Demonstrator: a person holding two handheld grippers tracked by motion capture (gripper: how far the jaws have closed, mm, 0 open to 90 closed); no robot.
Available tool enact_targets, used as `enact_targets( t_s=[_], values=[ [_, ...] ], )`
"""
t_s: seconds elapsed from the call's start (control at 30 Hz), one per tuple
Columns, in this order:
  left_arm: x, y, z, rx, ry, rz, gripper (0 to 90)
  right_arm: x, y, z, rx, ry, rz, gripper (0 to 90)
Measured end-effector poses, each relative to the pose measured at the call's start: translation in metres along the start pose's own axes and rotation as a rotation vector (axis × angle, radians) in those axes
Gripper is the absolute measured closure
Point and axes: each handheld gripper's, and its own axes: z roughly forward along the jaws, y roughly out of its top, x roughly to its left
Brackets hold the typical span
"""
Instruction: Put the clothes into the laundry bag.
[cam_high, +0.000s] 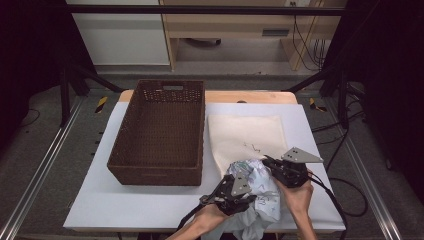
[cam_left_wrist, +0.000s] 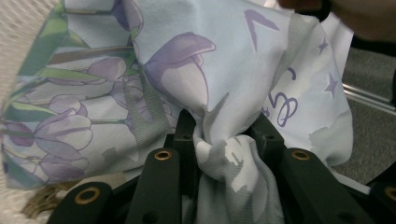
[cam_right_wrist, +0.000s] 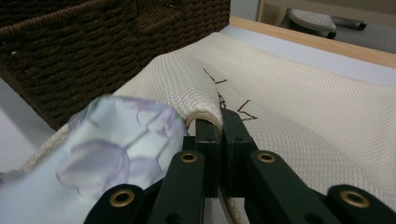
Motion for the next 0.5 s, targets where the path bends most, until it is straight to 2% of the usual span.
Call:
enact_targets(
  t_s=[0.17,0.3,0.43,0.5],
  values=[
    [0.001,-0.004,0.014,0.014,-0.001,-0.027,68.4,0.0,0.001,-0.002,-0.01,-0.001,0.003,87.2],
    [0.008,0.005,0.017,0.017,0.004,-0.072,68.4,0.001,0.001,-0.001,-0.015,0.006,-0.001,87.2],
    [0.009,0.016,0.022,0.023,0.051,-0.074,68.4,0.002,0.001,-0.004,-0.027,0.011,-0.003,87.3],
    [0.011,0.018,0.027,0.03,0.059,-0.08,68.3,0.002,0.001,-0.005,-0.03,0.01,-0.003,87.3]
  ],
)
